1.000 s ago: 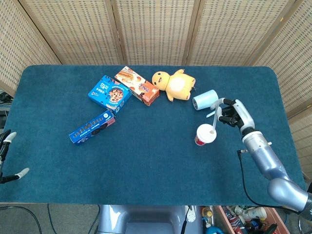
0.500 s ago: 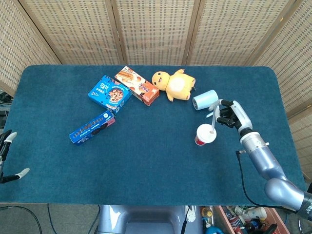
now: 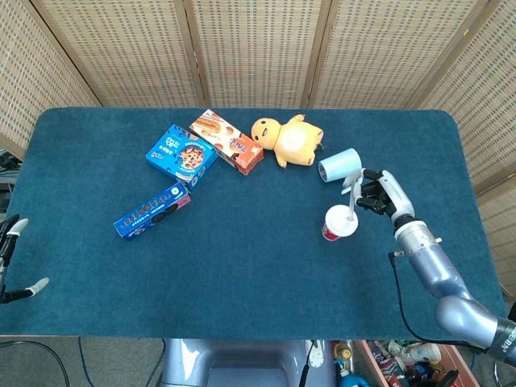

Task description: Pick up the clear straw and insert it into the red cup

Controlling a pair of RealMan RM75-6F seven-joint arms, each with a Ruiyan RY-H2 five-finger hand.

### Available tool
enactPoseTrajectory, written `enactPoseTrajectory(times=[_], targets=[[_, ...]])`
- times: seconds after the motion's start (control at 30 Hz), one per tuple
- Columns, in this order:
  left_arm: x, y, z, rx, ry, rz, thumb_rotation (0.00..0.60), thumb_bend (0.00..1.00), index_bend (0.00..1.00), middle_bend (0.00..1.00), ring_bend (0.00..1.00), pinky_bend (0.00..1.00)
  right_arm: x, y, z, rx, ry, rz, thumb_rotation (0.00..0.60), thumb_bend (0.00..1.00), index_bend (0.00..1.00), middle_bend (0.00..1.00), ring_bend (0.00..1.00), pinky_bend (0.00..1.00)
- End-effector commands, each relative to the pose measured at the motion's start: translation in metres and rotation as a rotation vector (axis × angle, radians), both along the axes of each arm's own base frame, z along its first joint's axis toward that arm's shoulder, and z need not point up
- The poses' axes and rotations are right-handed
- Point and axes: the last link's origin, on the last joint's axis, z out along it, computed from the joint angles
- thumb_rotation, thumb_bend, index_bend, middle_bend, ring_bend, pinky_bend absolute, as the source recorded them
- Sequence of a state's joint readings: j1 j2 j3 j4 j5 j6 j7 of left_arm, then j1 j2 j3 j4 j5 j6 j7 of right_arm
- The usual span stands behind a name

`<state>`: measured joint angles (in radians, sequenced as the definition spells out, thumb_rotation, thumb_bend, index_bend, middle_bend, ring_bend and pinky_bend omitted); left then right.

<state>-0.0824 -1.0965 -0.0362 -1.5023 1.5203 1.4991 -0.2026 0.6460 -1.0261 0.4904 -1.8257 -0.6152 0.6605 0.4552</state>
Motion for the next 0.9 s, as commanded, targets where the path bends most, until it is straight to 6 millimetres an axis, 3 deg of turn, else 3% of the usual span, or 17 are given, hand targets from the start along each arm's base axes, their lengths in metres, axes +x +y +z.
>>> enactPoseTrajectory(times=[0.03, 0.9], targets=[[0.0, 0.0, 0.0, -0.001, -0.001, 0.0, 0.6, 0.1, 0.0, 0.0, 0.0, 0.0, -0.001, 0.0, -0.001, 0.001, 0.002, 0.002, 0.6, 0.69, 0.77, 0.97, 0.84, 1.0], [-0.001, 0.0, -0.001, -0.006, 0.0, 0.003, 0.6, 0.1, 0.0, 0.0, 0.0, 0.0, -0.027, 0.005, -0.029, 0.045, 0.026, 0.003, 0.6, 0.69, 0.77, 0.95, 0.84, 1.0]])
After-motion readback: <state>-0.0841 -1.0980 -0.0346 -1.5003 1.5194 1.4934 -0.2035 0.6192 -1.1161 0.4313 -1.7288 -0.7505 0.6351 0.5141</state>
